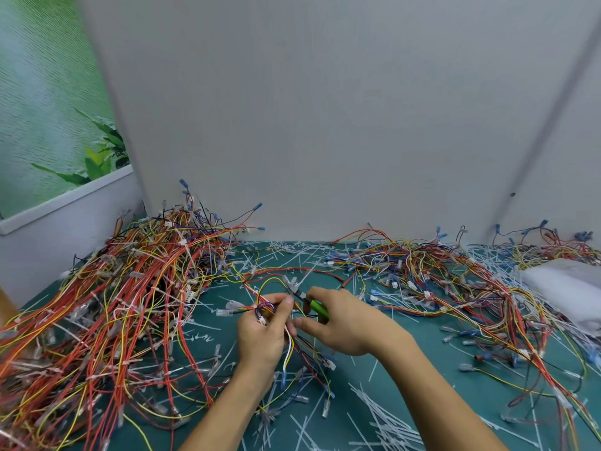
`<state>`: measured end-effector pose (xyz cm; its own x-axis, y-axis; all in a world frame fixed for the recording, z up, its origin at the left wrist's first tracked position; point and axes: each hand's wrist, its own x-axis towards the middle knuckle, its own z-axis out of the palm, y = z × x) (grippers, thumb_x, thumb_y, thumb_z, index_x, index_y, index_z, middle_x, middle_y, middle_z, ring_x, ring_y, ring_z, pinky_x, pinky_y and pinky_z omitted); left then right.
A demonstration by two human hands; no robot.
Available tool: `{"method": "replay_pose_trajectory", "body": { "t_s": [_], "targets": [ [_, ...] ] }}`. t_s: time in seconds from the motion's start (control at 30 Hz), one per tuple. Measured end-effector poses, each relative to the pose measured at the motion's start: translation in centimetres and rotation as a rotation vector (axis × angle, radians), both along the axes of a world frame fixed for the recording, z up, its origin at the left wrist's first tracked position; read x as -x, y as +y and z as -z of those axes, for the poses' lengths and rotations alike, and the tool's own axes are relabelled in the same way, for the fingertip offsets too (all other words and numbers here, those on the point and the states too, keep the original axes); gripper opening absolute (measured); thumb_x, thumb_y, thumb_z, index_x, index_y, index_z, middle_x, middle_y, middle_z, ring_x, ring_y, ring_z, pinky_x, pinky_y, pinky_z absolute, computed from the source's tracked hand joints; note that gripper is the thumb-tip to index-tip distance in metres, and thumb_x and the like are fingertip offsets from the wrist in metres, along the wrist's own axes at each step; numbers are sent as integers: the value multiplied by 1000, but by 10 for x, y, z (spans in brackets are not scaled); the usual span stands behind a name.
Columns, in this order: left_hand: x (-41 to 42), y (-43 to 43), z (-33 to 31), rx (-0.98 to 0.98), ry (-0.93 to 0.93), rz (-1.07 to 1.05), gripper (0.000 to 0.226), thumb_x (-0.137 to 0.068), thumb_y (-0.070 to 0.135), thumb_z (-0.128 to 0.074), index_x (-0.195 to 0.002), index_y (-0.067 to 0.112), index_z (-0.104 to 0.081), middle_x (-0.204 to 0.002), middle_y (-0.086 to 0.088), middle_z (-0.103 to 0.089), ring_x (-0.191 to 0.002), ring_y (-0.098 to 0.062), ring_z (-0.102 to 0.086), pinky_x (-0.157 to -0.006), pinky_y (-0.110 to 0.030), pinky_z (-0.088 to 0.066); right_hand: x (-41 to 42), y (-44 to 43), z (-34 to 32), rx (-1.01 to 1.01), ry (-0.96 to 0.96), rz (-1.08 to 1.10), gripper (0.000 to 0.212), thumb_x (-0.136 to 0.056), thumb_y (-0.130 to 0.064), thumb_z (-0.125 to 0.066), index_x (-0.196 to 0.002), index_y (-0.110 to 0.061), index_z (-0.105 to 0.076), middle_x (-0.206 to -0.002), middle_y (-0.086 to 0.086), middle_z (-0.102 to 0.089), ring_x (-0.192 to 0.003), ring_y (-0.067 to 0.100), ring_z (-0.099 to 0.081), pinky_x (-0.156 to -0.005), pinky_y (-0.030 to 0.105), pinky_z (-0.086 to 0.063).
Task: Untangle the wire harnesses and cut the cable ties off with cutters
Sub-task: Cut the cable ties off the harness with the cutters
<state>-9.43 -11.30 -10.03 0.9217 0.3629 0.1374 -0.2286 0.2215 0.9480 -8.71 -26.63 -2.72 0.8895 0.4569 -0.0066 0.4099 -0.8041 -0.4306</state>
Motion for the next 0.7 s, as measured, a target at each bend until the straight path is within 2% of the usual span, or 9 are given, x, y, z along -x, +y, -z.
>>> {"method": "replay_pose_trajectory", "body": {
  "t_s": [0.1, 0.2, 0.27, 0.43, 0.57, 0.7],
  "targets": [
    [0, 0, 0, 7, -8, 4, 10, -93, 0, -66, -85, 6, -68, -47, -7, -55, -43, -14, -51, -47, -22, -45, 0, -2, -2, 14, 41, -15, 46, -96, -61, -56, -123, -25, -54, -99, 0, -61, -86, 19, -56, -74, 29, -41],
    [1, -1, 0, 20, -11, 22, 9, -94, -1, -65, -87, 4, -67, -48, -8, -54, -42, -15, -51, -47, -23, -45, 1, -4, -4, 18, 72, -26, 48, -95, -61, -57, -126, -24, -54, -104, 2, -65, -89, 19, -59, -76, 30, -43],
    [1, -2, 0, 22, -12, 26, 9, -94, -2, -65, -87, 4, -66, -48, -7, -54, -42, -14, -50, -47, -22, -45, 2, -4, -5, 17, 74, -27, 46, -96, -61, -57, -122, -24, -55, -103, 3, -66, -88, 20, -59, -75, 32, -44],
    [1, 0, 0, -10, -24, -1, 12, -93, -2, -66, -84, 6, -67, -49, -5, -56, -42, -14, -52, -46, -23, -45, 4, 0, -3, -1, 30, -13, 37, -96, -61, -56, -94, -25, -51, -84, -2, -58, -72, 16, -53, -64, 33, -40],
    [1, 0, 1, -51, -44, 9, 16, -93, 1, -67, -82, 12, -69, -48, -9, -55, -44, -17, -52, -48, -25, -45, 3, 0, -4, -5, 1, -3, 36, -96, -57, -58, -98, -21, -56, -87, -1, -60, -76, 20, -55, -66, 33, -43],
    [1, 0, 2, -50, -43, 13, 21, -93, 2, -67, -79, 17, -70, -48, -9, -55, -44, -18, -52, -49, -27, -44, 3, -1, -5, -11, 11, -2, 33, -97, -54, -59, -101, -21, -57, -87, -3, -58, -80, 21, -55, -66, 31, -39]
  ]
}}
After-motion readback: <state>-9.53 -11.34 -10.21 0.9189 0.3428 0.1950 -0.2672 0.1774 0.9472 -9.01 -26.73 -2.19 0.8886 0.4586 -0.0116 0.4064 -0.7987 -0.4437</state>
